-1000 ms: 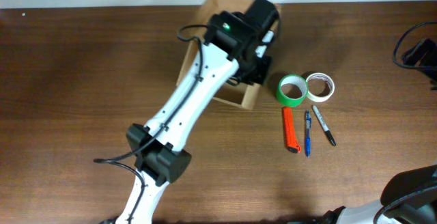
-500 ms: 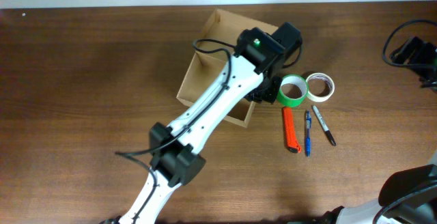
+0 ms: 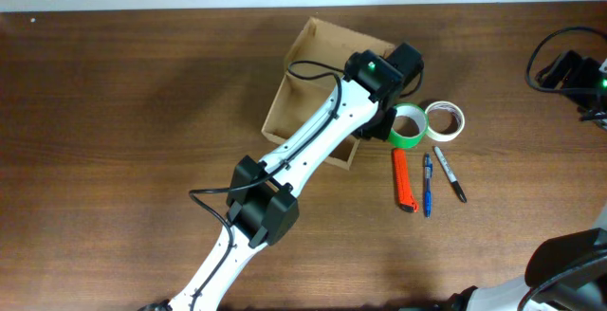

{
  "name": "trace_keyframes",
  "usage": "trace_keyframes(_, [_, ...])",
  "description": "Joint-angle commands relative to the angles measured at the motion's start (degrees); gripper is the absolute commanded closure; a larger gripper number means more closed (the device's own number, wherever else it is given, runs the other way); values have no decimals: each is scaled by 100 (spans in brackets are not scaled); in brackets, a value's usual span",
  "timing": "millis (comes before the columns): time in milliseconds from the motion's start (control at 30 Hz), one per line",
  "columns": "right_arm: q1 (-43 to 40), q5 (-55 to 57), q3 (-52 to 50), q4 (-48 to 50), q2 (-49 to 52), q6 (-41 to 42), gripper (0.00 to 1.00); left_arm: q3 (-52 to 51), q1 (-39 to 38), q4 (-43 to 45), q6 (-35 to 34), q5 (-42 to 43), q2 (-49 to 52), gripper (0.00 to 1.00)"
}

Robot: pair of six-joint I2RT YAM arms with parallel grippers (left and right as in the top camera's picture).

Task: Pack container
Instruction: 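Drag the box rightward toward the tape rolls with the left gripper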

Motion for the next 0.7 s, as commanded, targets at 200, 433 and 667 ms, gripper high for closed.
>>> trace_keyframes(200, [37,-33,94,-17,15,26,1,72,116,247,28,-101,116,98])
trace_keyframes(433, [37,-31,94,-20,15,24,1,72,116,205,129,24,275,75])
trace_keyframes(667, [37,-33,94,-11,15,28,1,315,116,-50,157,-372,273,38])
